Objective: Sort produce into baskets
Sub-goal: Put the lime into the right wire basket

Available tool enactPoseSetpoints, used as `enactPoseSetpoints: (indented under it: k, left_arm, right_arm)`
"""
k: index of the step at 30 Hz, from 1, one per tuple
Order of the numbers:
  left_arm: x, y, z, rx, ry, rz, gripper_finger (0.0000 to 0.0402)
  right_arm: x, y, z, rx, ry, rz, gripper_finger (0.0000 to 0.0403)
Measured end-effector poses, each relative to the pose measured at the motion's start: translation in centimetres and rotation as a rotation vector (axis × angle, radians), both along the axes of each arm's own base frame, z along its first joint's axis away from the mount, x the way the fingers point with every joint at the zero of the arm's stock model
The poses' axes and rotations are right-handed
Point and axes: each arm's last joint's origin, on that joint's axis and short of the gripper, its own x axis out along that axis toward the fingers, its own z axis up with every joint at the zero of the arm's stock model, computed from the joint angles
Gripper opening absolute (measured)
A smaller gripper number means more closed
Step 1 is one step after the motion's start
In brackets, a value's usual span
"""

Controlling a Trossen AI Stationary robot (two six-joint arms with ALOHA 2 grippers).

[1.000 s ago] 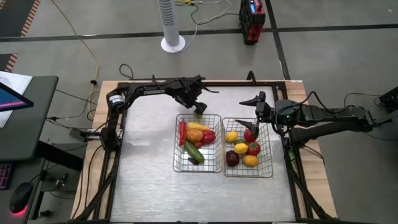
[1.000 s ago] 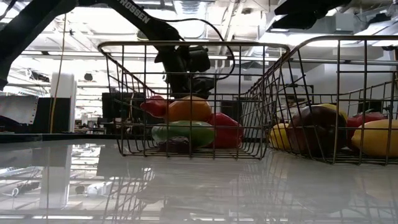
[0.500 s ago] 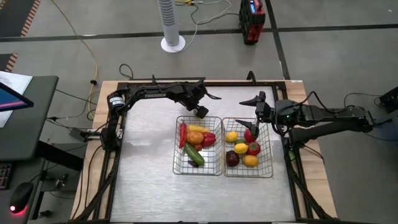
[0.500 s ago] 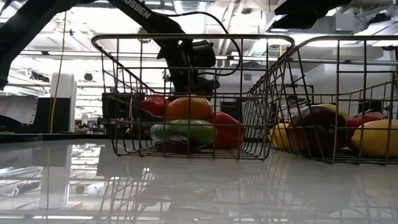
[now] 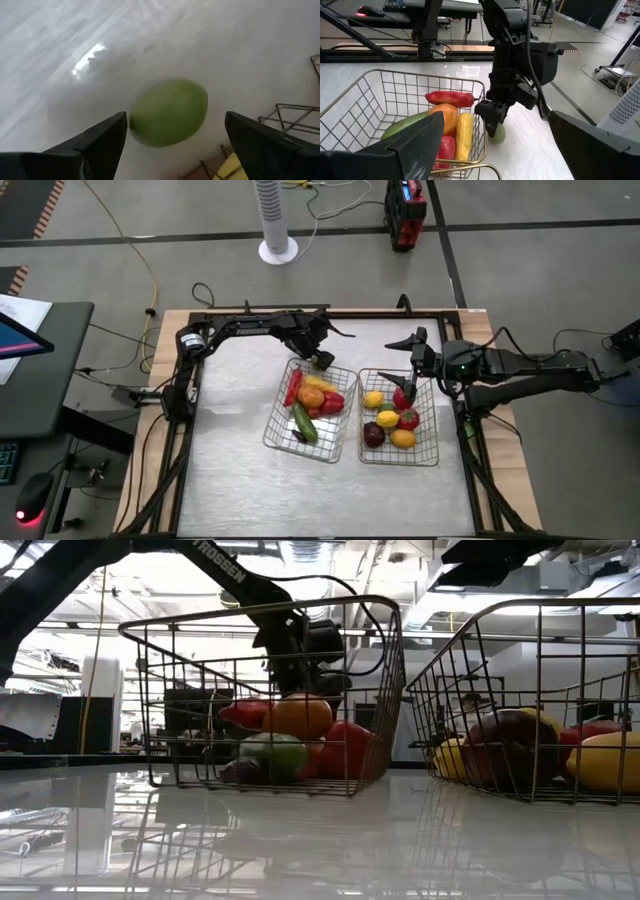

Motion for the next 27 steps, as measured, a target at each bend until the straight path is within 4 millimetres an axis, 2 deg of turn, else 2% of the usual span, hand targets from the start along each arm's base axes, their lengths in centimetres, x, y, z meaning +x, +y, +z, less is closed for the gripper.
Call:
enactPoseSetpoints:
  k: [12,19,23,27]
  left_arm:
    - [-0.3,0.3,0.0,0.038,0.039,0.036,0.0323]
    - [-0.6,1.2,0.1,0.049,0.029,0.070,0.0323]
    - [-0.5,1.4,0.2,-0.050,-0.044,0.049,0.0322]
    - [-0.8,1.3,0.6,-0.121,-0.042,0.008,0.0322]
  right_arm:
    - [0.0,0.0,0.0,0.000,0.000,0.000,0.0388]
    - [0.0,0.0,0.0,0.000,0.000,0.000,0.0388]
    - [0.0,0.0,0.0,0.000,0.000,0.000,0.0388]
    - [0.0,0.0,0.0,0.000,0.001,0.000,0.0388]
